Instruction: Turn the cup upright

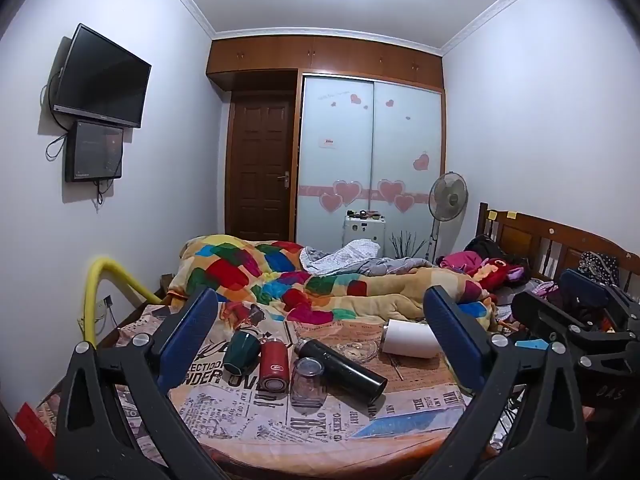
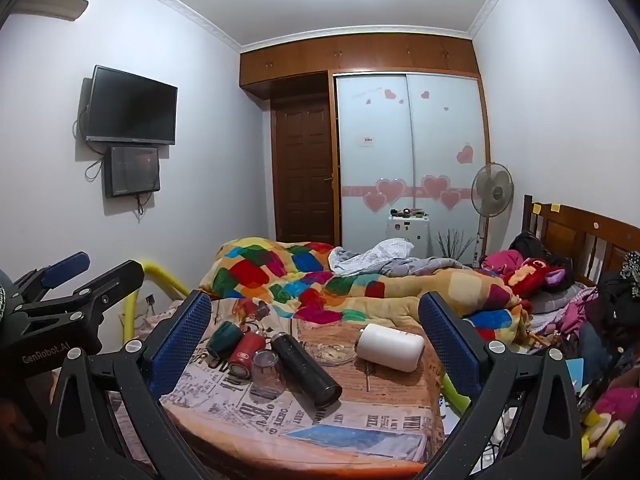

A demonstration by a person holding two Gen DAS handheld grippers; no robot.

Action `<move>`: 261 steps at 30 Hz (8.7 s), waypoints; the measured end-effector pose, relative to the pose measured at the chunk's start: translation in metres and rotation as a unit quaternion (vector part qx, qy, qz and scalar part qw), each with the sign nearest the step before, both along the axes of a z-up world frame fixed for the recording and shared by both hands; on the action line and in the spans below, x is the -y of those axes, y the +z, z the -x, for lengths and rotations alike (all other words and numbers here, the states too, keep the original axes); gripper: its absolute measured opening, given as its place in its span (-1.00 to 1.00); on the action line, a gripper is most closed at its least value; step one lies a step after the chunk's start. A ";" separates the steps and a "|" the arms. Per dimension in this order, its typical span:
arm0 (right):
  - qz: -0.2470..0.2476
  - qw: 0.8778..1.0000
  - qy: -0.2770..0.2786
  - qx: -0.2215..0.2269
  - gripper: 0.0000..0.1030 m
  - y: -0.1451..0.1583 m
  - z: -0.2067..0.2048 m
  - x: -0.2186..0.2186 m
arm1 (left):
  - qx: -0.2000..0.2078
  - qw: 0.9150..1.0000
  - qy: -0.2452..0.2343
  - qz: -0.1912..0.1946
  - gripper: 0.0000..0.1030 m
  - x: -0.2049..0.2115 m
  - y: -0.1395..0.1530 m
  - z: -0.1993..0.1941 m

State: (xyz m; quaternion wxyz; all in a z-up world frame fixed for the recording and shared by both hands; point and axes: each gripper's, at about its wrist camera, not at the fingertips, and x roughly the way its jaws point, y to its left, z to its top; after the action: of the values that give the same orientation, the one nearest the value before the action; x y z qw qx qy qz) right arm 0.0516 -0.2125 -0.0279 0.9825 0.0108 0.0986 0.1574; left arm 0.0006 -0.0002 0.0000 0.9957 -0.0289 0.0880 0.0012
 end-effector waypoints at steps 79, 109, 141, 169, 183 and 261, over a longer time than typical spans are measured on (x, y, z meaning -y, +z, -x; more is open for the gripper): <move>0.004 1.000 0.000 -0.009 1.00 -0.003 -0.002 -0.006 | -0.001 1.000 -0.007 0.003 1.00 0.000 -0.005 -0.005; 0.178 0.955 0.067 -0.226 1.00 -0.137 -0.182 -0.053 | -0.159 0.983 0.075 0.045 1.00 -0.064 -0.126 -0.141; 0.234 0.860 0.200 -0.406 0.20 -0.214 -0.278 -0.104 | -0.186 0.978 0.078 0.057 1.00 -0.072 -0.155 -0.156; 0.197 0.916 0.246 -0.250 0.20 -0.090 -0.148 -0.066 | -0.138 0.988 0.070 0.009 1.00 -0.028 -0.091 -0.090; 0.229 0.872 0.308 -0.304 0.20 -0.168 -0.146 -0.092 | -0.203 0.976 0.079 0.019 1.00 -0.039 -0.132 -0.100; 0.073 0.951 0.122 -0.276 0.62 -0.139 -0.107 0.039 | -0.311 0.947 0.032 0.078 0.23 0.026 -0.172 -0.134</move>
State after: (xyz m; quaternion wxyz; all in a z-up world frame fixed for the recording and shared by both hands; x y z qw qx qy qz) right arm 0.1587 -0.2516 -0.1672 0.8883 -0.0306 0.3775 0.2597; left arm 0.1348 -0.0257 -0.1719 0.9131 -0.1073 0.3919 0.0349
